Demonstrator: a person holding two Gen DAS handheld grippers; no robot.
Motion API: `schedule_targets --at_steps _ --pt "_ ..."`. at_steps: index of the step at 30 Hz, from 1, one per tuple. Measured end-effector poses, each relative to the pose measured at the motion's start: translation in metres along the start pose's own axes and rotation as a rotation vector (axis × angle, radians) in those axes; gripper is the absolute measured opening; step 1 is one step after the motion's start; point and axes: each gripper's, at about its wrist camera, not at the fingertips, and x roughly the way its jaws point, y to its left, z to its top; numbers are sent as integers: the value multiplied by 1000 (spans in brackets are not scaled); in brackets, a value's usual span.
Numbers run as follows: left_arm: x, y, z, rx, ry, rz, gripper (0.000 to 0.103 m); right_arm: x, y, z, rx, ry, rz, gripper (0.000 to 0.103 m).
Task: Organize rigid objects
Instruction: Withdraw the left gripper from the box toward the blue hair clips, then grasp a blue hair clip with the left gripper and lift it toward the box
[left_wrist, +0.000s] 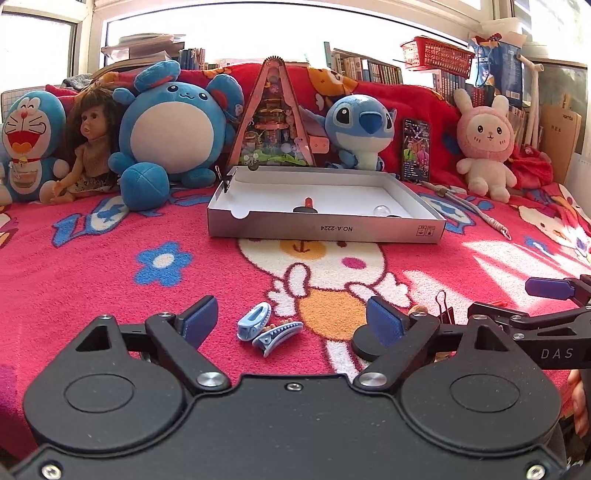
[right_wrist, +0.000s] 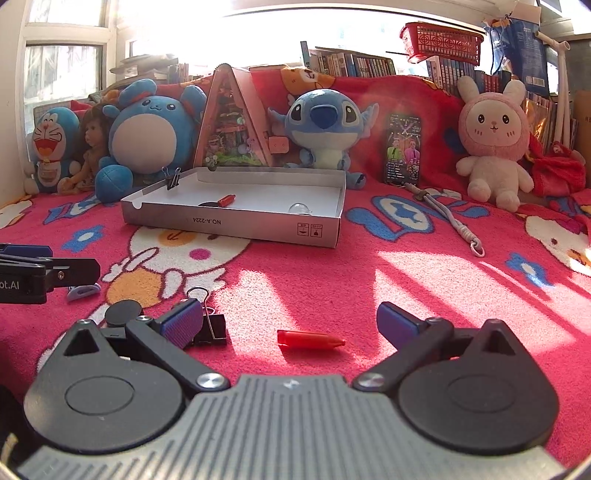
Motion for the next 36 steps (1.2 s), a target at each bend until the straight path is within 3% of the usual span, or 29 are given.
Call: schedule_targets --at_steps 4,7,12,19,28,36 --pt "-1 3 -5 7 13 11 86 1 0 -4 4 11 -17 103" --pt "2 7 -6 -20 35 25 79 2 -2 -5 16 12 -49 103" --pt "4 14 -6 -108 75 2 48 4 -7 -5 58 24 -113 103" --pt "16 7 -7 -138 112 7 47 6 -11 -8 143 35 -121 100" --pt "36 3 -2 -178 116 18 47 11 2 -9 111 18 -155 94" --pt "41 -6 -6 -78 84 49 38 15 9 -15 52 15 -142 87"
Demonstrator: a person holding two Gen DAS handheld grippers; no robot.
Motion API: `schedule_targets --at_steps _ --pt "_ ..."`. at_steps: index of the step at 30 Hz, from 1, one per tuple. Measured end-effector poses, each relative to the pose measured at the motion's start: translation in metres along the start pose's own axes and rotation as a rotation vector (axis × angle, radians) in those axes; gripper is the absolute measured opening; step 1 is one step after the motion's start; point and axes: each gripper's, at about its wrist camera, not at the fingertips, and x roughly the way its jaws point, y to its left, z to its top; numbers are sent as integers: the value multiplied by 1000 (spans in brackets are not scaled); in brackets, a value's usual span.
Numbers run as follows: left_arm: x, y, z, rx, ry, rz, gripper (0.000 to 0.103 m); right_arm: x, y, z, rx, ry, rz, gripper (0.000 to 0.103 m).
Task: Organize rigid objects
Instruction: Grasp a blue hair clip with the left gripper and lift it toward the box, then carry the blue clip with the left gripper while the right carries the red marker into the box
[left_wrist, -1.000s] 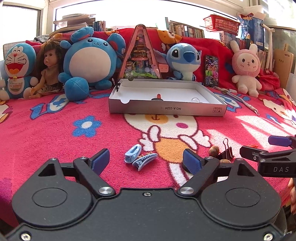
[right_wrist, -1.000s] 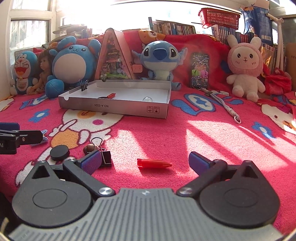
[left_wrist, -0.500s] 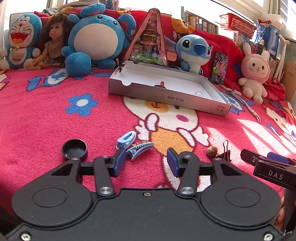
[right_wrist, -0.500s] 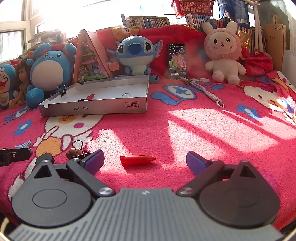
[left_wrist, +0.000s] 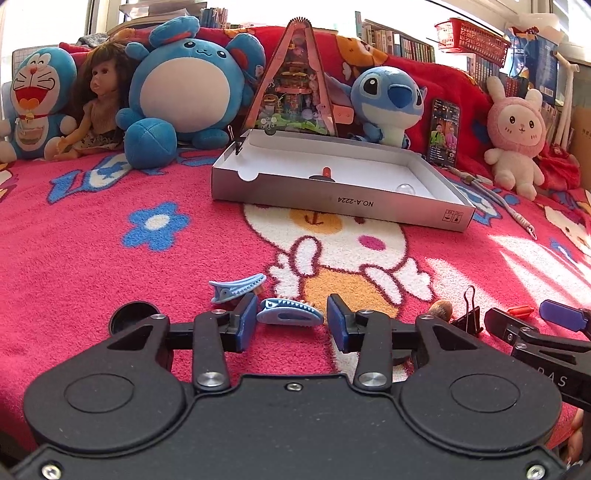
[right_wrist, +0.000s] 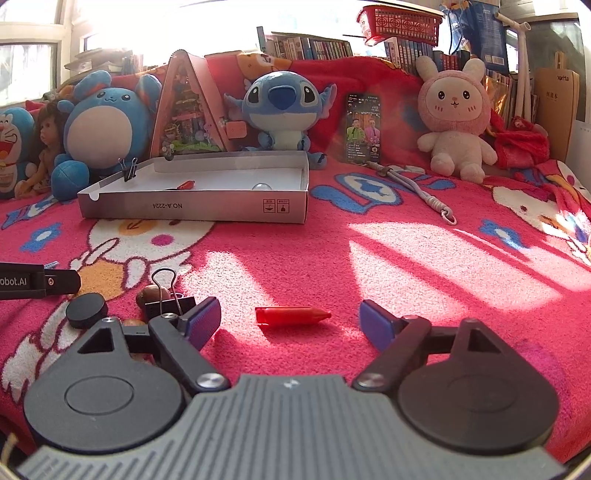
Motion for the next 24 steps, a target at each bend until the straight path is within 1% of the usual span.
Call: schedule_targets --at_steps 3,4,5,7,9,13,17,24 --pt "-2 -3 -5 61 -16 5 36 0 -1 -1 -16 -1 11 83" --pt "-3 -4 -6 75 -20 4 36 0 -2 -1 -16 3 13 79" --pt "-4 -5 -7 85 -22 5 36 0 -2 -1 -17 4 17 78" --pt "-5 -6 -7 94 -24 9 36 1 -3 0 -25 4 19 69" --pt "-8 -7 -5 100 -28 10 36 0 -2 2 -42 4 19 50" --pt "-11 -8 5 108 -42 -14 36 -1 -1 7 -49 -6 38 50" --pt "-10 -8 22 105 -48 -35 36 1 -1 20 -46 -25 53 50" --pt "9 -3 74 54 -31 -101 36 25 -10 60 31 -12 95 50"
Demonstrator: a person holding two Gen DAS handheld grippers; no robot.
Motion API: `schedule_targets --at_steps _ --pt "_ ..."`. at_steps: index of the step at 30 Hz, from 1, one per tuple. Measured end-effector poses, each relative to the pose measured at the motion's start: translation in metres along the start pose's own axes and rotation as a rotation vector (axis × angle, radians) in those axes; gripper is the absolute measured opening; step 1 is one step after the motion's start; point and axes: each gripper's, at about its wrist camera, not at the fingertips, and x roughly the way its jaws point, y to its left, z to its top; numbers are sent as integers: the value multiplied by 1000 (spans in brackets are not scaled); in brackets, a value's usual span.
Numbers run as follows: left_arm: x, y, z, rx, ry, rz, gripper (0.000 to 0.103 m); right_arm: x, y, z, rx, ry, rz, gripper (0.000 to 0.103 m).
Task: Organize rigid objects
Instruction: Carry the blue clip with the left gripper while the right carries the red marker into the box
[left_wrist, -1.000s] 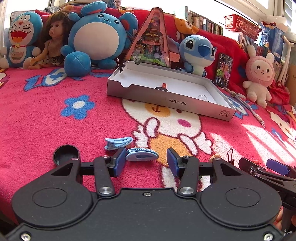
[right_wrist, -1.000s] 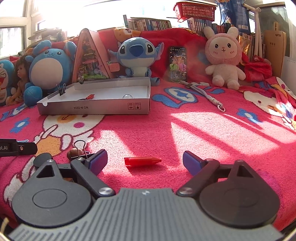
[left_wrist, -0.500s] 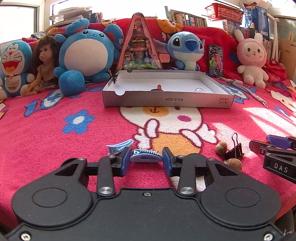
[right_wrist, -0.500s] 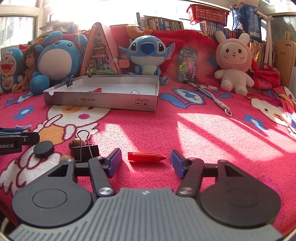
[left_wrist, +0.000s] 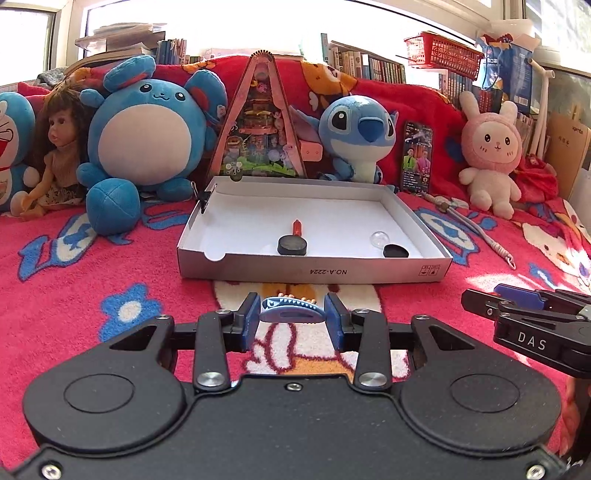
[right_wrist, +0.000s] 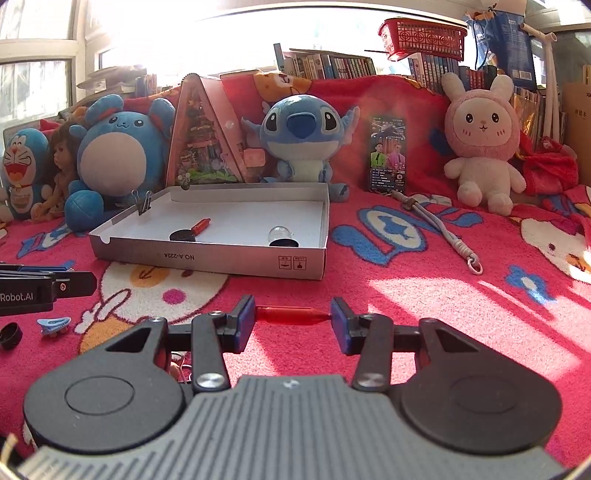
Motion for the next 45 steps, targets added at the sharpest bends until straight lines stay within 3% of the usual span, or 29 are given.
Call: schedule_targets --at_steps 8,15,18,24,37,41,45 --pt "39 0 63 5 37 -28 36 44 -13 51 100 71 45 50" --pt "104 8 114 -76 176 -69 36 91 -20 94 144 172 85 50" --pt "136 11 126 -100 226 -41 36 116 -22 107 159 228 88 50" --pt "188 19 128 -151 322 20 36 156 -21 117 162 307 42 50" --pt "243 11 135 -124 327 56 36 197 -1 115 97 336 16 50" --pt "250 11 130 -155 356 24 36 203 -2 112 98 337 15 50" --pt "250 3 127 -96 342 38 36 206 -2 108 85 339 5 50"
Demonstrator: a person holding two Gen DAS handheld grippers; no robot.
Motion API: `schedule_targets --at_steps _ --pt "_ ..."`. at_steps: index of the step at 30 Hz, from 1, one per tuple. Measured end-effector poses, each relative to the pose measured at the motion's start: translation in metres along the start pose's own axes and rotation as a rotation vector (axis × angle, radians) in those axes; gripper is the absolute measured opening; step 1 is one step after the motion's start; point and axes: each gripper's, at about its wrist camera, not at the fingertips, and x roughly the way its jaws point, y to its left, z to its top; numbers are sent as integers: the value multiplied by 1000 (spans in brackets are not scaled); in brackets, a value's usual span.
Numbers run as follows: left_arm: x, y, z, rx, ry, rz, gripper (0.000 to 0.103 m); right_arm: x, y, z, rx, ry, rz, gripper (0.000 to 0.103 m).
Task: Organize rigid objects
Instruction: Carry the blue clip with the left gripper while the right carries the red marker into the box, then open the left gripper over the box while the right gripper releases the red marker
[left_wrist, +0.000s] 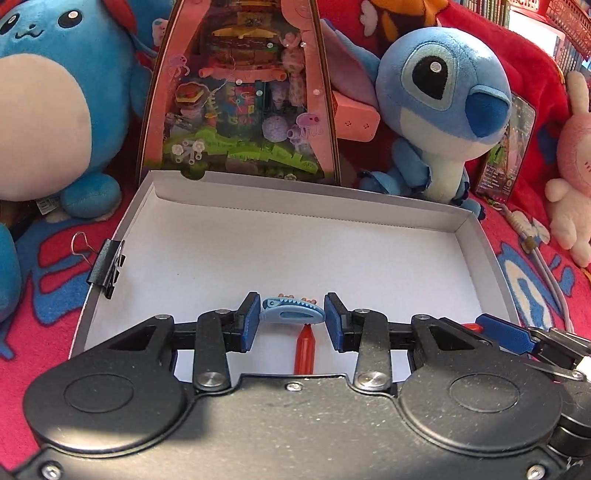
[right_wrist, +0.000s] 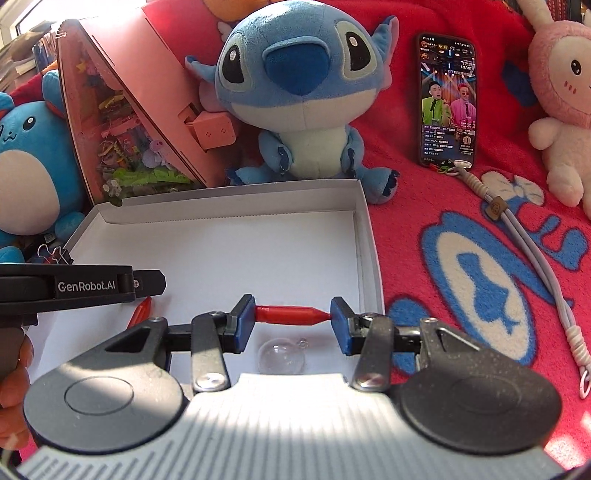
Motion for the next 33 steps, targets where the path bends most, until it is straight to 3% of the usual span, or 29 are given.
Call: schedule_targets --at_steps 14,15,16,19,25,30,33 --pt "-5 -14 -12 95 -28 59 39 1 11 -7 -84 -8 -24 51" --pt "-6 -14 -13 94 -27 57 42 0 10 -7 -81 -11 -16 53" --pt "-7 -14 -14 91 -24 55 44 -1 9 -7 -74 -16 -11 62" --pt "-15 -11 -16 87 -25 53 47 -7 4 -8 -43 -38 5 71" --pt "-53 -4 -29 130 -92 51 57 -32 -7 -13 -13 -91 57 78" --pt "-91 2 -48 177 -156 33 71 -58 -13 -27 -18 -131 103 84" --pt "-110 7 -63 171 -182 6 73 -74 -14 -39 -28 -153 127 87"
